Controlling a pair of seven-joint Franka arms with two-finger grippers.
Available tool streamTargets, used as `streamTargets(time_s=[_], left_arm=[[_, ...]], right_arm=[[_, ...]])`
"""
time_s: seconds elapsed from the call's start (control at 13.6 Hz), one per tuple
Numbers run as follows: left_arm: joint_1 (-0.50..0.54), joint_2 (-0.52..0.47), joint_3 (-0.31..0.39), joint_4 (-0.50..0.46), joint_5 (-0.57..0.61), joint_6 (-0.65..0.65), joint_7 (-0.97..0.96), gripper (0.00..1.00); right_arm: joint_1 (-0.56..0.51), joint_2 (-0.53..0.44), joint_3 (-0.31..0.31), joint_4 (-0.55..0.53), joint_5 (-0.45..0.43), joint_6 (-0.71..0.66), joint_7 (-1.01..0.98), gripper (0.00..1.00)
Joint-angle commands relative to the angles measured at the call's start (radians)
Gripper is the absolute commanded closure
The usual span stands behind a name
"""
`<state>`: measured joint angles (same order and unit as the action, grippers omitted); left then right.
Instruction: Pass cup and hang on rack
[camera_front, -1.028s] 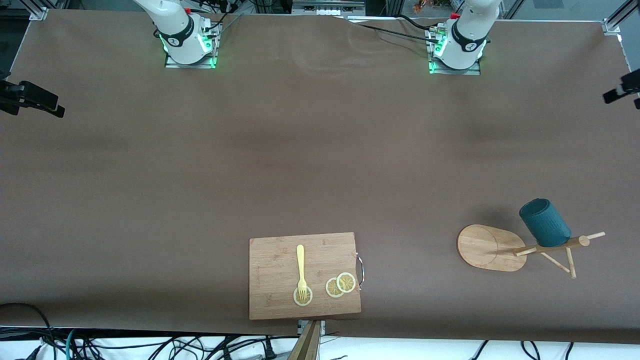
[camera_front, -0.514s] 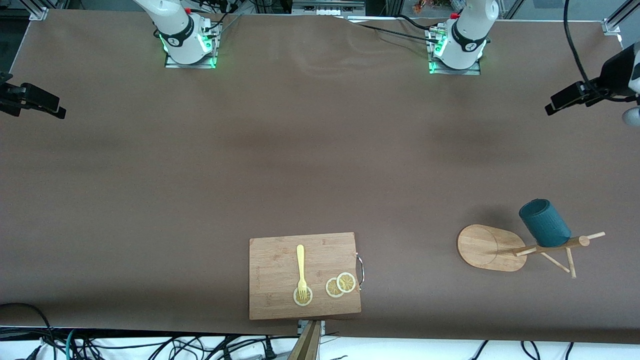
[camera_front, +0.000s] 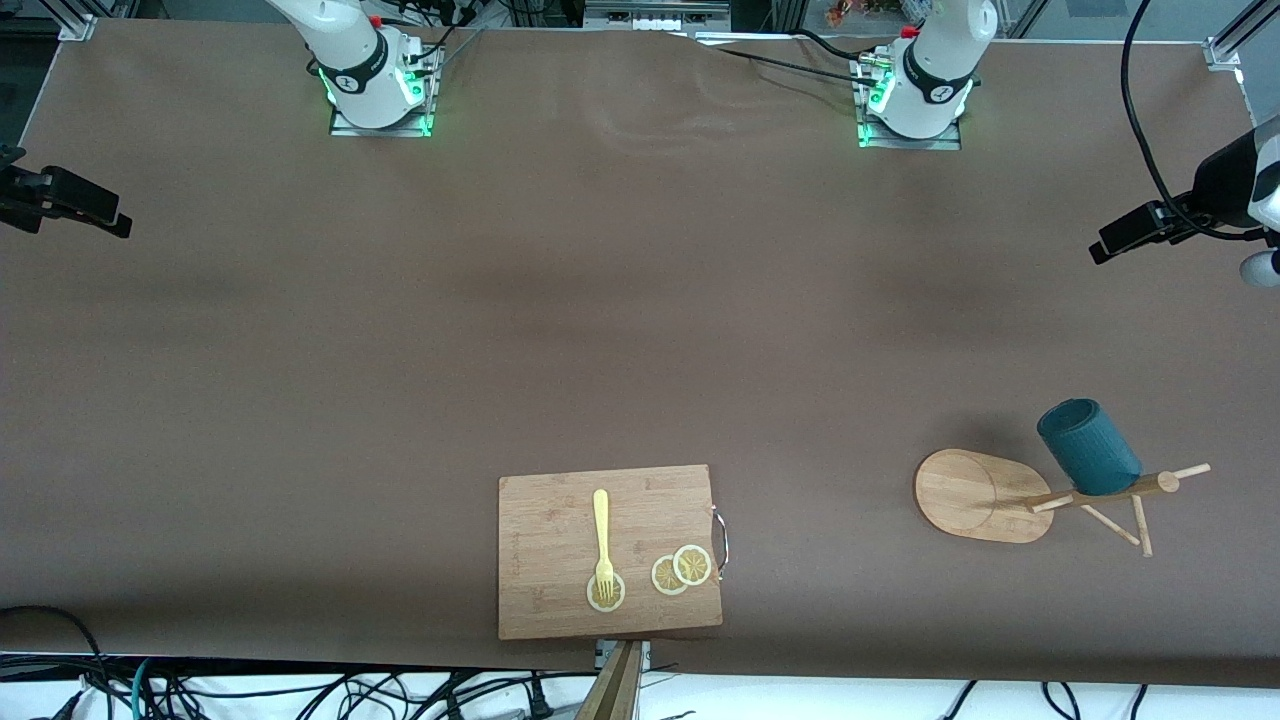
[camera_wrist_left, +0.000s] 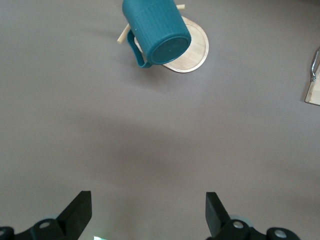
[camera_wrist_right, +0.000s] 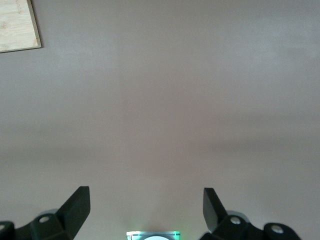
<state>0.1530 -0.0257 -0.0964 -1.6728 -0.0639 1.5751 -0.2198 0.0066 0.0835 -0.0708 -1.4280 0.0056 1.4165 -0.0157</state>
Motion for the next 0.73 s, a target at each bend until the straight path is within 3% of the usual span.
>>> streamTargets(time_s=[0.0, 0.66], left_arm=[[-0.012, -0.005, 0.007, 0.011, 0.022, 0.011, 0.043, 0.0], [-0.013, -0.002, 0.003, 0.048, 0.003, 0.011, 0.083, 0.0]], right_arm=[[-0.005, 0.002, 0.0, 0.009, -0.007, 0.001, -0.01, 0.0], [-0.004, 0.002, 0.0, 0.009, -0.004, 0.001, -0.01, 0.0]])
